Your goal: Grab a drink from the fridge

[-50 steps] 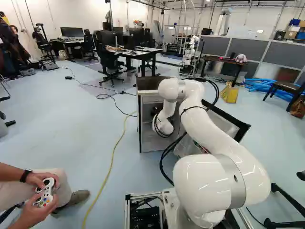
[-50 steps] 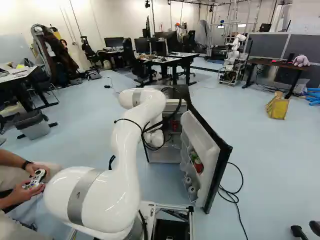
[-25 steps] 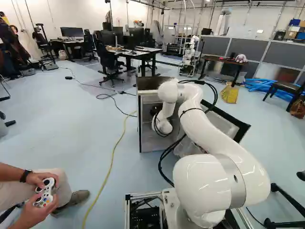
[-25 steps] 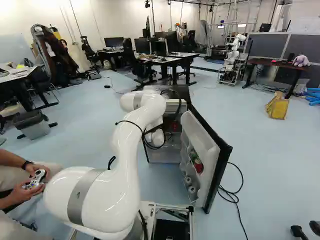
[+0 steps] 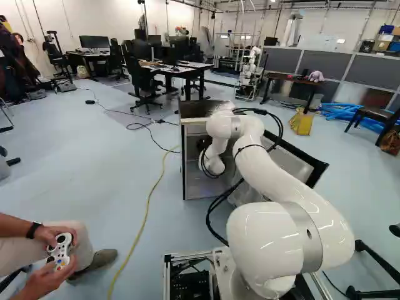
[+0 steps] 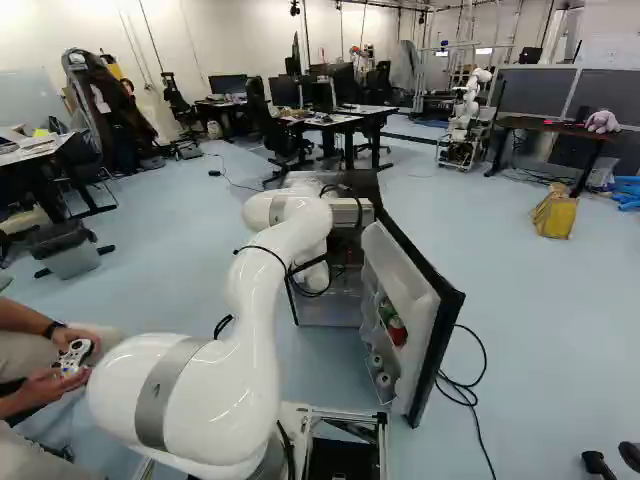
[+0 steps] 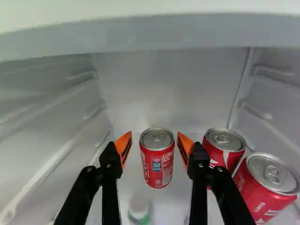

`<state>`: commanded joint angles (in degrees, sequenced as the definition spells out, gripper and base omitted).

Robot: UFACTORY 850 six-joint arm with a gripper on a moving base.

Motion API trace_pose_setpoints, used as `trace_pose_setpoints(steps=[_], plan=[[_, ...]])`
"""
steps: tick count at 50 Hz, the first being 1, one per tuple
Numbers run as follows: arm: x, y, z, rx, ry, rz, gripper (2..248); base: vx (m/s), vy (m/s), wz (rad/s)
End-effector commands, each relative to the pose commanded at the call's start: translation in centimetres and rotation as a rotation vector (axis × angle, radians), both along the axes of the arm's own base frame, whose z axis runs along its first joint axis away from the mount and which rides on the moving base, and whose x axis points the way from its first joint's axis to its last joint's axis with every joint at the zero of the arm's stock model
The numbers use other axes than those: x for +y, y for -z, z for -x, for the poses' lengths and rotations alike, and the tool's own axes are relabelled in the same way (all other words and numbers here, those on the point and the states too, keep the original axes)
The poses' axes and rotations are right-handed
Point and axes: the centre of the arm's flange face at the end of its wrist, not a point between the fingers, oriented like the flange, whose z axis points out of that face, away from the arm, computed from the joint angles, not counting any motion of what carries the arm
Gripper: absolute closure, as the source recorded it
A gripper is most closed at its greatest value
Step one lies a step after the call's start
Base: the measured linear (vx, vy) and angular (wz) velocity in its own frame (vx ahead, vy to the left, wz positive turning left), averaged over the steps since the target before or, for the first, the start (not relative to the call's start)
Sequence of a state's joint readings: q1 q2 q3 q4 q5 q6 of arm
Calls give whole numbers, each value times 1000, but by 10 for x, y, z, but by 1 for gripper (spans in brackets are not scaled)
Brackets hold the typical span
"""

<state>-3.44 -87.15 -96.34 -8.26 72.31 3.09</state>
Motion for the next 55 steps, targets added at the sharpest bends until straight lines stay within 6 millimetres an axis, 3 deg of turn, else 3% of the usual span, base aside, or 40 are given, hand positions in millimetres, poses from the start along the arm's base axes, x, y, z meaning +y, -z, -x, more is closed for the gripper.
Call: trace_pose_setpoints(steps=[32, 33, 37, 38, 55], plan=[[0, 10, -2, -3, 0, 0, 99, 0, 0, 0], [0, 10, -2, -3, 0, 0, 111, 0, 0, 0], [0, 10, -2, -3, 0, 0, 111, 0, 0, 0], [0, 10, -2, -3, 0, 0, 148, 0, 0, 0], [0, 10, -2, -3, 0, 0, 156, 0, 0, 0]])
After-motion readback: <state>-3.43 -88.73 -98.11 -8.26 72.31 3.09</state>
